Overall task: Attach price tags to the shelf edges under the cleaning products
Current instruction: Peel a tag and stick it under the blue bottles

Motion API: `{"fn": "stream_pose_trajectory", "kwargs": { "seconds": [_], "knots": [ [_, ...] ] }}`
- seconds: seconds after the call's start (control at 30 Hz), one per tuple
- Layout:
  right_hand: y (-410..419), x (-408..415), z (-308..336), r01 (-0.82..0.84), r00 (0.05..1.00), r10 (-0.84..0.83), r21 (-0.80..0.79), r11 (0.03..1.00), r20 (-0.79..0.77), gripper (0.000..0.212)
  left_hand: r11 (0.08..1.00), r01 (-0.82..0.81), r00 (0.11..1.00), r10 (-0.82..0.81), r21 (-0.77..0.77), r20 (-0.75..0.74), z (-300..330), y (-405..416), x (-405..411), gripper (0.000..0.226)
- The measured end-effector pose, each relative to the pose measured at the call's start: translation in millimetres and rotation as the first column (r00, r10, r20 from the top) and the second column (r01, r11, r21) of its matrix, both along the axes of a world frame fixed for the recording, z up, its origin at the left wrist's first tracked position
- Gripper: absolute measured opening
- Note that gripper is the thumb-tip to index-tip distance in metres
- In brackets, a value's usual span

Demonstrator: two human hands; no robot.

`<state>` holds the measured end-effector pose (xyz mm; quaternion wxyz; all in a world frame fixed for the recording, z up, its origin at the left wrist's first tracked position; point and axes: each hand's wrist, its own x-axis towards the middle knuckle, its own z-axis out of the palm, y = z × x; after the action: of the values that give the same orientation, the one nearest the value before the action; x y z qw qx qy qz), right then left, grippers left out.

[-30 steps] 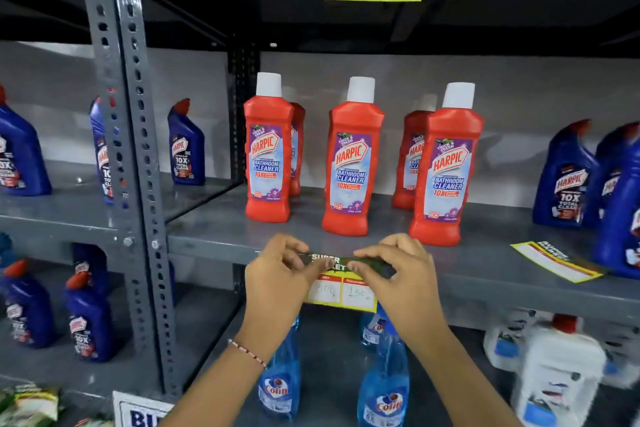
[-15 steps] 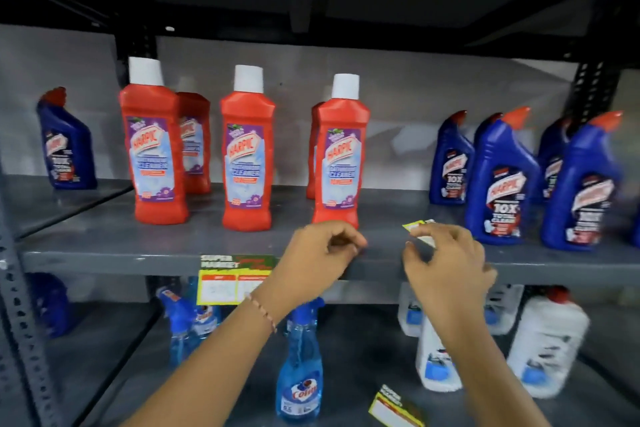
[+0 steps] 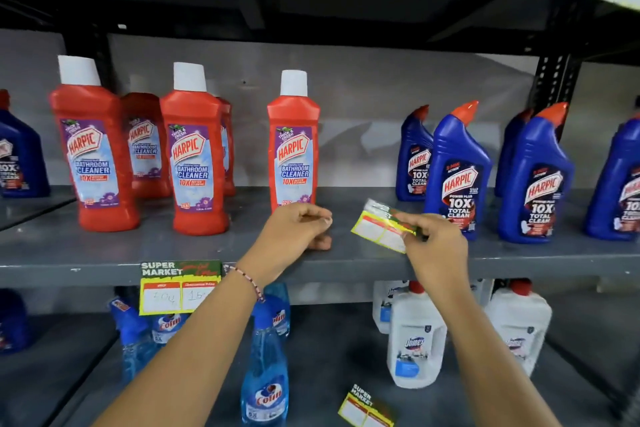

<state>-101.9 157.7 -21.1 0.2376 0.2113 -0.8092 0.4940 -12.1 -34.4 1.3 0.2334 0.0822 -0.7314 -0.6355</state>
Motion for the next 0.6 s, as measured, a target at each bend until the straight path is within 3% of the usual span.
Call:
{"fn": "stream_pose_trajectory", "kwargs": {
  "seconds": [0.13,0.27,0.33,0.5,0.6],
  "knots": [
    [23.2,9.3,3.8,-0.306,0.952,0.301,-0.198,0.931,-0.055,0.039,0.996,-0.032,0.995,0.025,-0.08,-0.095,4.5,19.7,-0.6,0.034],
    [63.5,5.0,4.5,-0.459,0.877,0.479,-0.249,0.853,0.024,0.038,0.987,-0.003,0.985,-0.025,-0.159,-0.173,1.2,64.2,-12.6,0.018],
    [87.0,-2.3,-0.6,-0.448,0.881,0.471,-0.258,0.856,0.032,0.037,0.983,-0.003,0.984,-0.03,-0.185,-0.175,-2.3,90.9,-22.3,0.006],
    [143.2,-30.6,-24.1,-0.34,0.924,0.381,-0.361,0.868,0.046,0.037,0.983,0.07,0.993,-0.086,-0.172,-0.082,-19.8,165.3,-55.5,0.01],
    [173.2,-45.9,-36.6,-0.261,0.96,0.281,-0.354,0.898,0.006,0.042,0.975,0.026,0.996,-0.044,-0.222,-0.076,-31.0,206.8,-75.5,0.007]
  ]
}}
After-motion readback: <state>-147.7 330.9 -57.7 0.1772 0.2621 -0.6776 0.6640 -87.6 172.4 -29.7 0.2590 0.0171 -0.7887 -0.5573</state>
